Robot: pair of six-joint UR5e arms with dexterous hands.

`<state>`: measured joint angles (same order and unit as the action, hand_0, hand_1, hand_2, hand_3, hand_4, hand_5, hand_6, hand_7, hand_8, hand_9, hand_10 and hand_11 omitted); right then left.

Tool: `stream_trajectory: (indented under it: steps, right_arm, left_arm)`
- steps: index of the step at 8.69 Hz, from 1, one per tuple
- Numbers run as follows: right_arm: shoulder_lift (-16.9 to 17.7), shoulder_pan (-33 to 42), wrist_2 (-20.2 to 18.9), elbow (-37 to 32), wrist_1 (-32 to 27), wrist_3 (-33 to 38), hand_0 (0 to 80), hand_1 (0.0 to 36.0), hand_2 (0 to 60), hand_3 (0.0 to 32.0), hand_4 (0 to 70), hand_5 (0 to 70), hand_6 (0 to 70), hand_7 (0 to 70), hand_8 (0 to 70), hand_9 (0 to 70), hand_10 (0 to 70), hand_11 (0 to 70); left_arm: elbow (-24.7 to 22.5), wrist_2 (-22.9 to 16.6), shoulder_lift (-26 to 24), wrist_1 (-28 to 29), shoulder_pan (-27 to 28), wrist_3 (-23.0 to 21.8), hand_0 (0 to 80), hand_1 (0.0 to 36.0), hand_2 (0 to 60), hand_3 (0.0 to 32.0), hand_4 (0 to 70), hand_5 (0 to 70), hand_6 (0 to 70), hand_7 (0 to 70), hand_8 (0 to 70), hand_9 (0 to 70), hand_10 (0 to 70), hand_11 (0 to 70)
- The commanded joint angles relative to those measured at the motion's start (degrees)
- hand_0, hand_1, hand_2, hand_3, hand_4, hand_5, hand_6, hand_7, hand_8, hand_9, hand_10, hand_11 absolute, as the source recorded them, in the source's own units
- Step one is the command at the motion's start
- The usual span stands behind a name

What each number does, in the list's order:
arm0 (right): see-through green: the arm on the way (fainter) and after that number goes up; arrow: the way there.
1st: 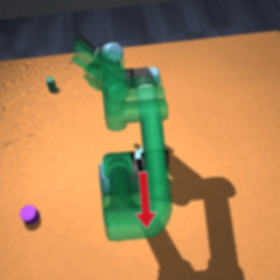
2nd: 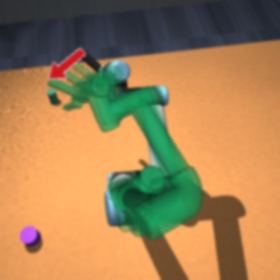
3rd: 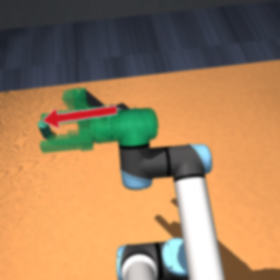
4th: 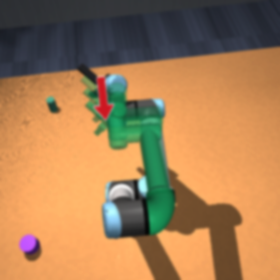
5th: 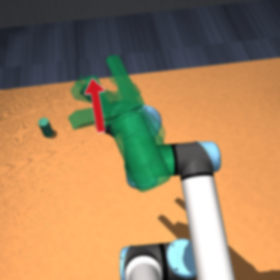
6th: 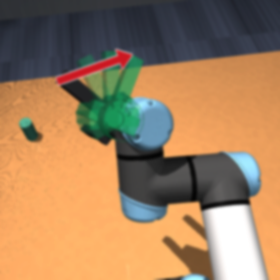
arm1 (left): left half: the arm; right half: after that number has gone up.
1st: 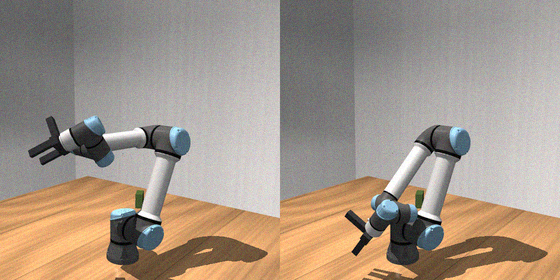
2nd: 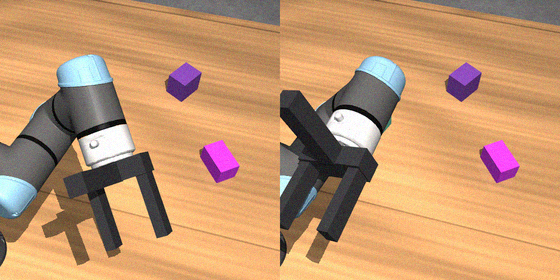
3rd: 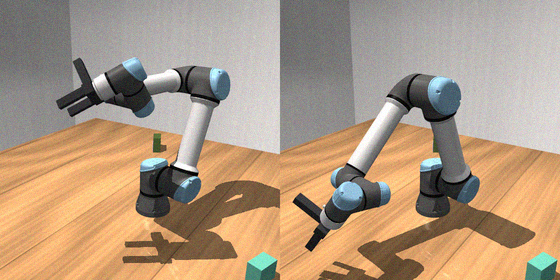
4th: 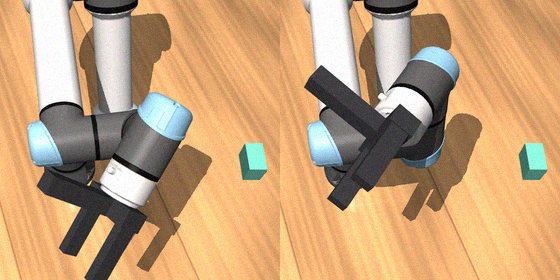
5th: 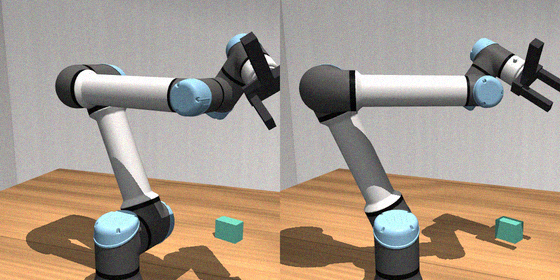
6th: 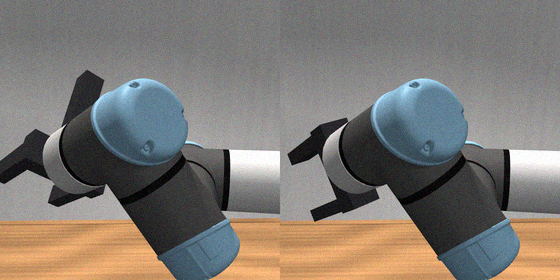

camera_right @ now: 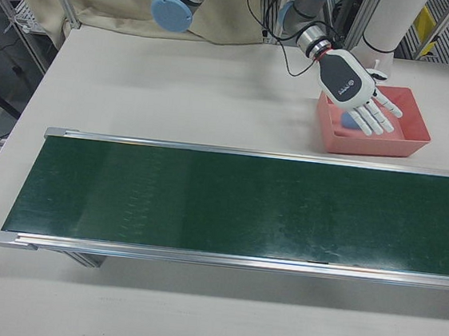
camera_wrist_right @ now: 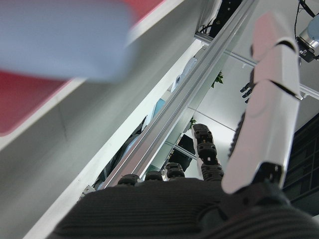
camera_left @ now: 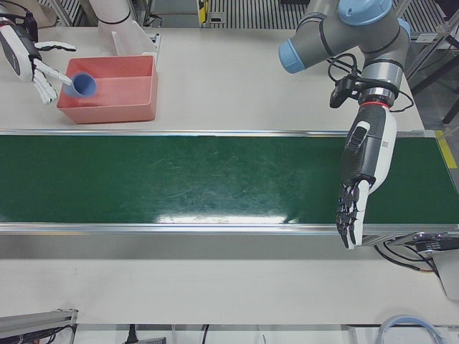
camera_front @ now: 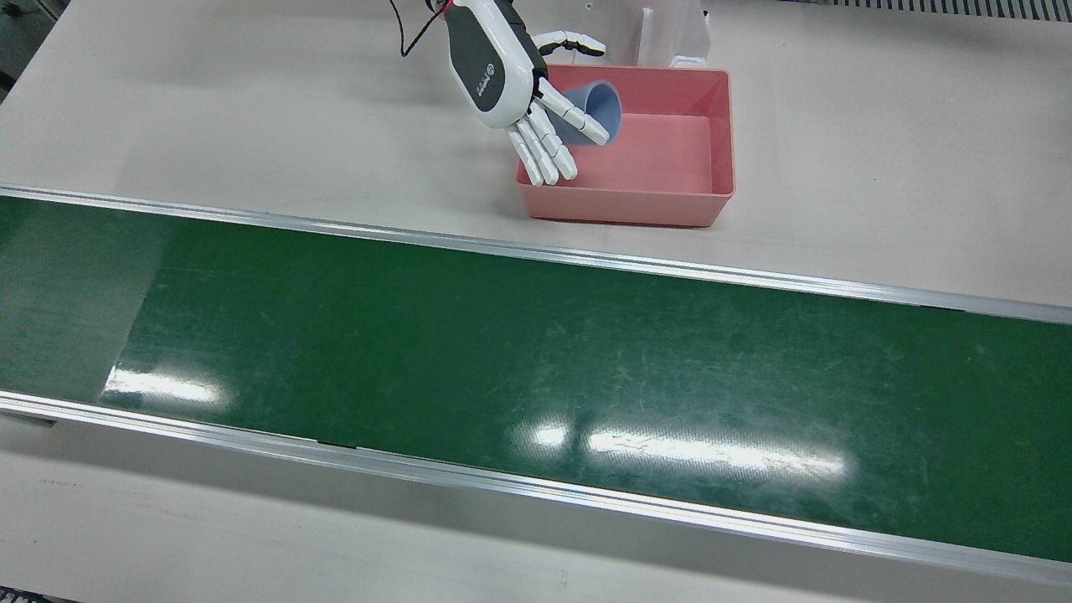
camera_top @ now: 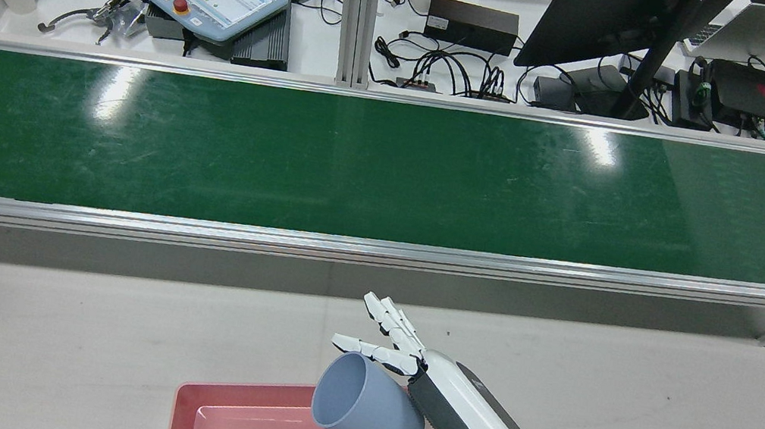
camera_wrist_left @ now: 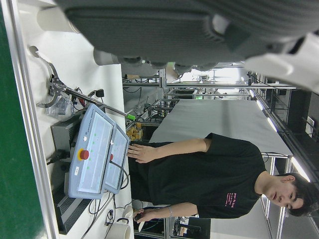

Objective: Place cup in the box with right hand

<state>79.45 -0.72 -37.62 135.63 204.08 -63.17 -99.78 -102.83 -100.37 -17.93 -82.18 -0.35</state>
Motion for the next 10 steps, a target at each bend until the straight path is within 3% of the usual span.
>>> stream_trajectory:
  steps: [1,4,6,8,9,10]
  right_arm:
    - [-0.1,0.0,0.0,0.1,0.0,0.1,48.4,19.4,11.5,0.0,0.0,5.4,3.1,8.0,0.4,2.3,0.0,0.0]
    - [0.2,2.5,0.0,1.6,0.0,0.9,48.2,19.3,12.6,0.0,0.0,5.4,3.5,9.8,1.1,3.3,0.0,0.0]
    - [2.6,17.2,-1.0,2.0,0.7,8.7,47.7,18.8,13.1,0.0,0.0,5.3,3.6,10.1,1.2,3.7,0.0,0.0]
    - [12.4,36.7,-2.3,-2.6,1.0,26.9,47.4,18.5,13.6,0.0,0.0,5.1,3.5,10.2,0.9,3.5,0.0,0.0]
    - [13.8,45.9,-6.2,-6.3,0.7,30.1,47.3,18.4,14.0,0.0,0.0,4.9,3.6,10.4,0.6,3.2,0.0,0.0]
    - [15.8,50.3,-6.9,-7.5,0.5,29.8,47.3,18.4,14.2,0.0,0.0,4.9,3.4,9.9,0.4,2.7,0.0,0.0]
  left_arm:
    - [-0.1,0.0,0.0,0.0,0.0,0.0,0.0,0.0,0.0,0.0,0.0,0.0,0.0,0.0,0.0,0.0,0.0,0.0]
    - [-0.1,0.0,0.0,0.0,0.1,0.0,0.0,0.0,0.0,0.0,0.0,0.0,0.0,0.0,0.0,0.0,0.0,0.0]
    - [0.0,0.0,0.0,0.0,0.1,0.0,0.0,0.0,0.0,0.0,0.0,0.0,0.0,0.0,0.0,0.0,0.0,0.0]
    - [0.0,0.0,0.0,0.1,0.1,0.0,0.0,0.0,0.0,0.0,0.0,0.0,0.0,0.0,0.0,0.0,0.0,0.0]
    - [-0.1,0.0,0.0,0.1,0.0,0.0,0.0,0.0,0.0,0.0,0.0,0.0,0.0,0.0,0.0,0.0,0.0,0.0]
    - [-0.2,0.0,0.0,0.0,0.0,0.0,0.0,0.0,0.0,0.0,0.0,0.0,0.0,0.0,0.0,0.0,0.0,0.0]
